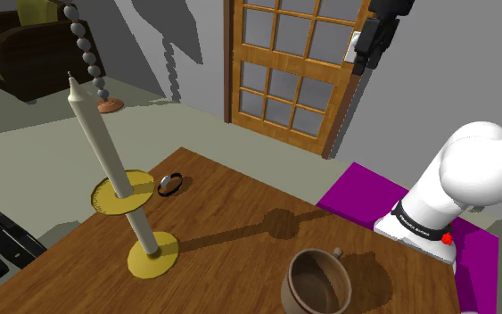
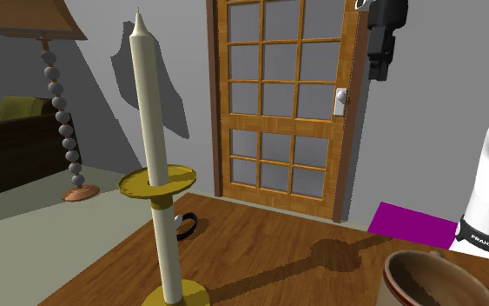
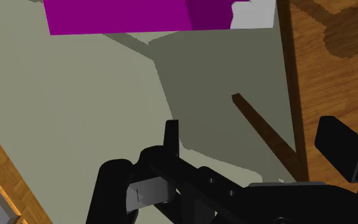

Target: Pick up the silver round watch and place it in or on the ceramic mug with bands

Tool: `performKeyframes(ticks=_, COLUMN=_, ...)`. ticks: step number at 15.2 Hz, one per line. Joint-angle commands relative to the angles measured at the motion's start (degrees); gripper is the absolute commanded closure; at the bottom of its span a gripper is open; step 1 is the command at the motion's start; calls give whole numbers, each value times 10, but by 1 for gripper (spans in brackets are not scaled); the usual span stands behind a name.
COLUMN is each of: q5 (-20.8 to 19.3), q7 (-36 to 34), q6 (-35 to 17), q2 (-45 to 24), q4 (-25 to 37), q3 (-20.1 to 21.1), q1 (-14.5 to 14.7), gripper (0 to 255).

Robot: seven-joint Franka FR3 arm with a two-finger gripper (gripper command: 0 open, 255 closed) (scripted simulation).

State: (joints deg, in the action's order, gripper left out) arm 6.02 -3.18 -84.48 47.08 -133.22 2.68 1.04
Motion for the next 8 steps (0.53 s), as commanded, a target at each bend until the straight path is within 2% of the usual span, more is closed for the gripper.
performKeyframes(ticks=1, q5=0, q7=0, q6=0, q2=0, q4=0, q3=0, q1=0, gripper=0)
performKeyframes(ticks=8, q5=28, q7=-64, q6=-96, q2=-71, q4=-2, q3=90, q1=22, gripper=0)
